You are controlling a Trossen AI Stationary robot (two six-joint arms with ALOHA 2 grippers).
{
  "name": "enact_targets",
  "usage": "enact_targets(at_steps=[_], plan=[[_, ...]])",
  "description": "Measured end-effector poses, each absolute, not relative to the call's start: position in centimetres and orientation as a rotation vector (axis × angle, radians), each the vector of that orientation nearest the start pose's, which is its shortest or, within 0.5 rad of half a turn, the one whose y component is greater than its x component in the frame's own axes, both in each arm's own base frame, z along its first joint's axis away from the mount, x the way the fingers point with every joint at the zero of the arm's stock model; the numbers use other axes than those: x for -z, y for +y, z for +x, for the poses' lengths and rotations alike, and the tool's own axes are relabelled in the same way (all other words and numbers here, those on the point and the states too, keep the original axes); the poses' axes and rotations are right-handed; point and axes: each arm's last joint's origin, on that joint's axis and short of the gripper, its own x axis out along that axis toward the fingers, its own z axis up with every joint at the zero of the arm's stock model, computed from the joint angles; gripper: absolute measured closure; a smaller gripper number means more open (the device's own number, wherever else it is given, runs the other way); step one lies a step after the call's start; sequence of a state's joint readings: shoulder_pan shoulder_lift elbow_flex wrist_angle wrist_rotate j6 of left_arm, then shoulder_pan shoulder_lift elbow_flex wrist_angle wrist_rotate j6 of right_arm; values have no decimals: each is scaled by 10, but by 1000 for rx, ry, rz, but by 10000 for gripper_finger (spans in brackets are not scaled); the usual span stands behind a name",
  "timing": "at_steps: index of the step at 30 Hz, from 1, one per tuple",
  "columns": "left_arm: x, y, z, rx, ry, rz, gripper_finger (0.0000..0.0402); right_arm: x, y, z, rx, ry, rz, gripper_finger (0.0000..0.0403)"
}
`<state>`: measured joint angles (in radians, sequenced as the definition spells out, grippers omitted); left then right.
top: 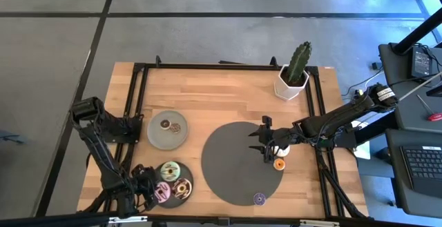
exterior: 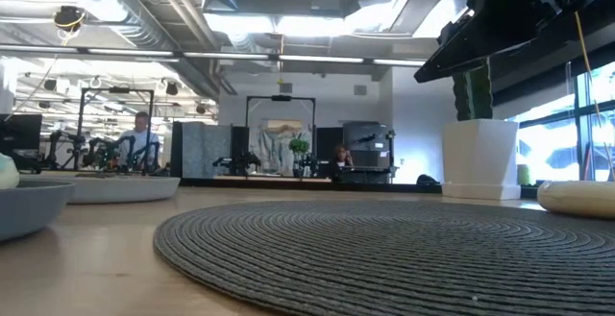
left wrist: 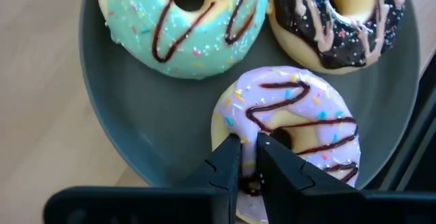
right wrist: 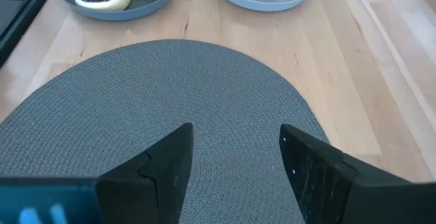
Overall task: Pick & Place donuts
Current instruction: Put the large purple donut on the black plate, then put the large white donut on the black plate
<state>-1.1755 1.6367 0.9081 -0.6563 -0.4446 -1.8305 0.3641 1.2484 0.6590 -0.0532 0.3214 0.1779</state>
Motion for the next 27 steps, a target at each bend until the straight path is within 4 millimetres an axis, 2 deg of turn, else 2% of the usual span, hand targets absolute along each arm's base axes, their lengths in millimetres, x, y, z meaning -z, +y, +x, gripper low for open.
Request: enact_targets(at_steps=[9, 17, 23, 27], plan=[[-156, -248, 120, -412, 1032, -606, 338, -211, 80, 237, 11, 605, -49, 182], [-157, -246, 122, -401, 1044, -577, 285, -211, 80, 237, 9, 605, -56, 182], [-170, -243, 122, -372, 1020, -615, 254, -211, 80, 236, 6, 605, -66, 182], [-184, -237, 124, -354, 857, -622, 245, -209, 74, 237, 104, 622, 108, 182]])
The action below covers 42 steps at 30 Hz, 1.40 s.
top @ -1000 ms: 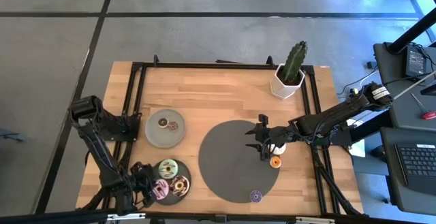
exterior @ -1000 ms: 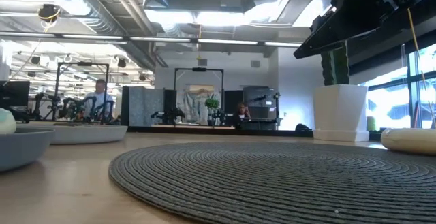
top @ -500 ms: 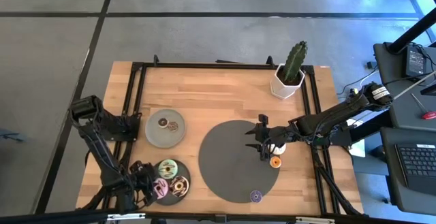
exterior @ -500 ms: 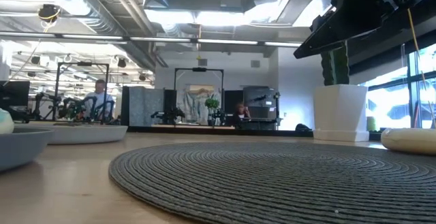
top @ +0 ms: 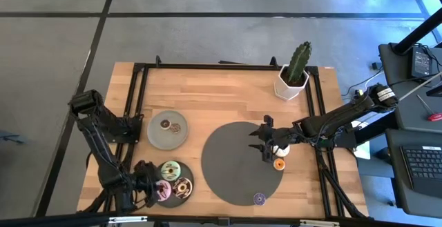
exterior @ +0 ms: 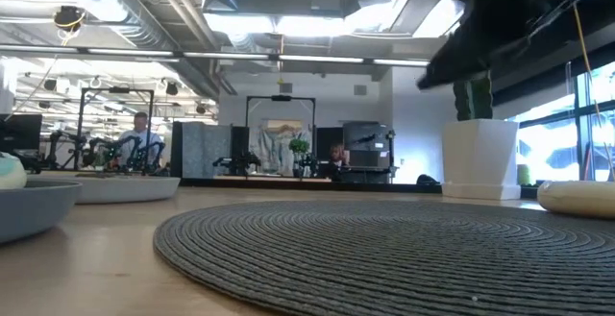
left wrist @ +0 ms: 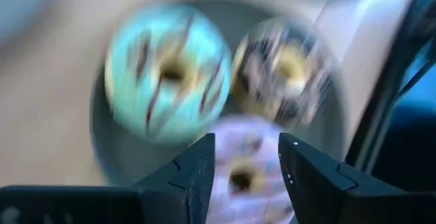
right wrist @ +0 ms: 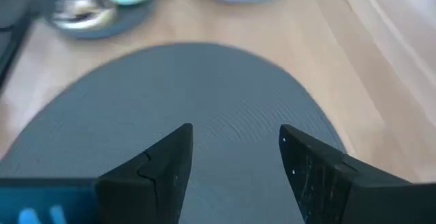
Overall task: Pick & Place donuts
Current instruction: Put the large white donut on the black plate
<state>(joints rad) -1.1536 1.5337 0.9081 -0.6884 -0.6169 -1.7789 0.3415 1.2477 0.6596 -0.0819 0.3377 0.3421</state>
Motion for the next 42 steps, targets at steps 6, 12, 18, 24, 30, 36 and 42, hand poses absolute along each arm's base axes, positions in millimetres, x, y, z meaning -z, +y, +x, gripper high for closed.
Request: enact_targets(at_steps=[6, 12, 18, 24, 30, 36, 42], plan=[[-209, -219, 139, -367, 591, -584, 242, -188, 54, 219, 331, 885, 263, 182], [-223, -192, 164, -421, 561, -504, 246, -175, 42, 191, 602, 1139, 408, 182], [-224, -160, 196, -497, 614, -369, 245, -173, 46, 181, 598, 1279, 526, 182], [-223, -132, 220, -529, 693, -344, 248, -172, 54, 178, 508, 1369, 596, 182], [-225, -117, 236, -501, 699, -303, 251, -165, 57, 168, 525, 1414, 525, 182], [-228, -116, 243, -422, 701, -277, 249, -149, 55, 162, 540, 1404, 559, 185], [-229, -116, 244, -400, 702, -259, 253, -153, 56, 165, 529, 1399, 558, 247]])
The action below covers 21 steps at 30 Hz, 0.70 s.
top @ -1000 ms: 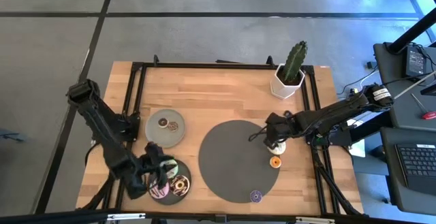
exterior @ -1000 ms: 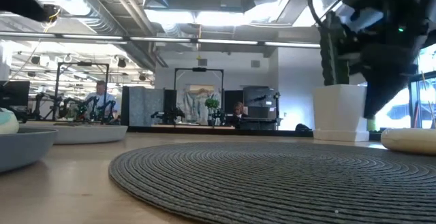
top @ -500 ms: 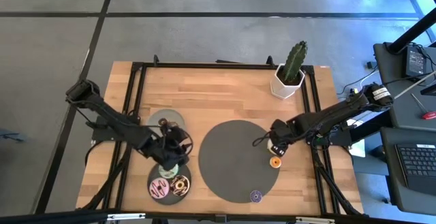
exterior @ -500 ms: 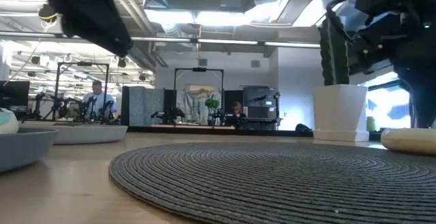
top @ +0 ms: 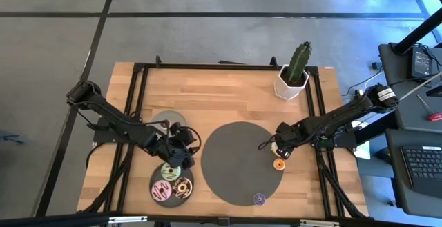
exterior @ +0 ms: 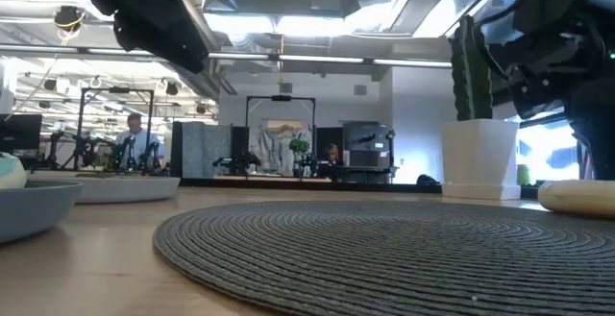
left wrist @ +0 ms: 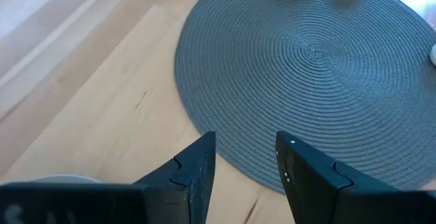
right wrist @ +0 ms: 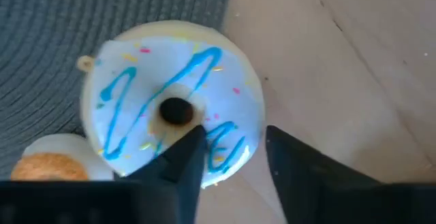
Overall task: Pick & Place donuts
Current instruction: Put the large white donut on the black plate
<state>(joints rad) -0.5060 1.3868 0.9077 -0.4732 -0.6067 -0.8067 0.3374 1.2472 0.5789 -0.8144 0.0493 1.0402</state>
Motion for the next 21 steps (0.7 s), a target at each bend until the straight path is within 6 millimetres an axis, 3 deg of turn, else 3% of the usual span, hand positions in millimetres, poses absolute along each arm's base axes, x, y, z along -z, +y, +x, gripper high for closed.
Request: enact_targets(at_steps=[8, 16, 21], plan=[[-229, -116, 244, -397, 703, -249, 250, -185, 60, 182, 461, 1336, 460, 385], [-229, -116, 244, -398, 703, -248, 252, -225, 74, 231, 205, 959, 425, 392], [-229, -116, 244, -398, 700, -250, 250, -231, 83, 266, 111, 923, 298, 396]])
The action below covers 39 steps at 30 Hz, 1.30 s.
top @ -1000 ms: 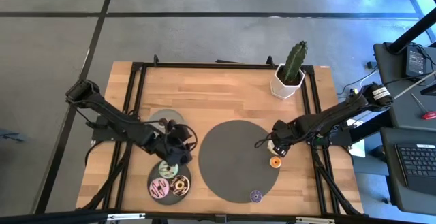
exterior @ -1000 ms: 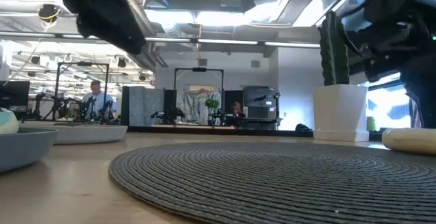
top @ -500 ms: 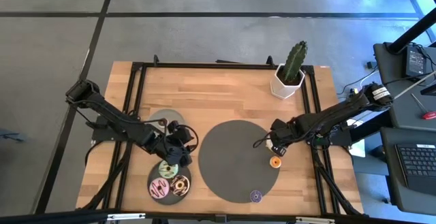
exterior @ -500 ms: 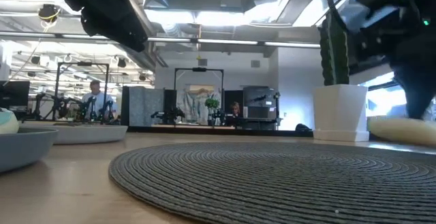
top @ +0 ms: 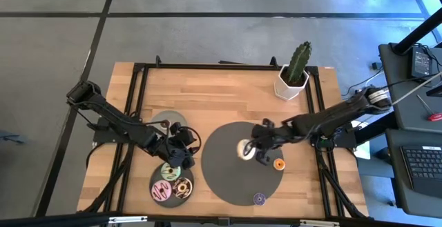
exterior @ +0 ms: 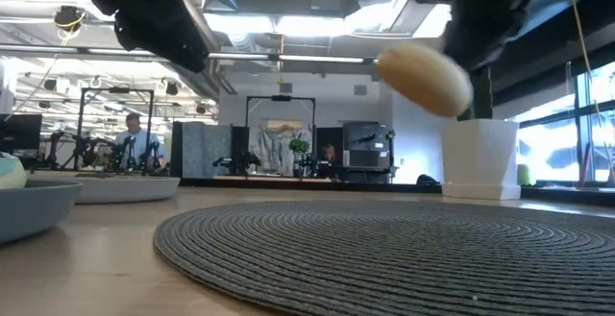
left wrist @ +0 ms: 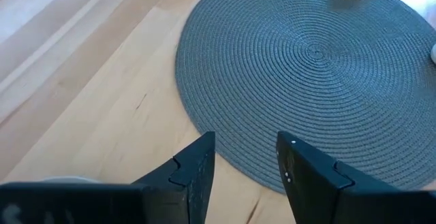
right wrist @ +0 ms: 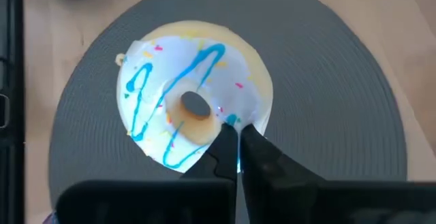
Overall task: Pick & Place donuts
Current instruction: Put the large white donut on the black plate
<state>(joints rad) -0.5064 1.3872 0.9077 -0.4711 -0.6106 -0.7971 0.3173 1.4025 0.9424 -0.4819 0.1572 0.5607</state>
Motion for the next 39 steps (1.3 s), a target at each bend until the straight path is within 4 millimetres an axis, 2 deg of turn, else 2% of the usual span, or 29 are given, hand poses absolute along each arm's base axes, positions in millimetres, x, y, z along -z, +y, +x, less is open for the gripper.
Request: enact_targets(at_steps=[4, 9, 14, 20, 23, 39], plan=[[-229, -117, 244, -397, 697, -253, 253, -226, 86, 302, 13, 976, 209, 396], [-229, -117, 244, -396, 697, -253, 251, -210, 86, 349, -96, 1042, 120, 396], [-229, -117, 244, -395, 699, -256, 250, -190, 90, 379, -179, 1114, 33, 396], [-229, -117, 244, -402, 695, -279, 253, -174, 93, 391, -188, 1198, 6, 395], [-229, -117, 244, -403, 694, -280, 250, -173, 93, 392, -195, 1202, -11, 389], [-229, -117, 244, -403, 694, -283, 247, -174, 93, 393, -173, 1188, -23, 306]])
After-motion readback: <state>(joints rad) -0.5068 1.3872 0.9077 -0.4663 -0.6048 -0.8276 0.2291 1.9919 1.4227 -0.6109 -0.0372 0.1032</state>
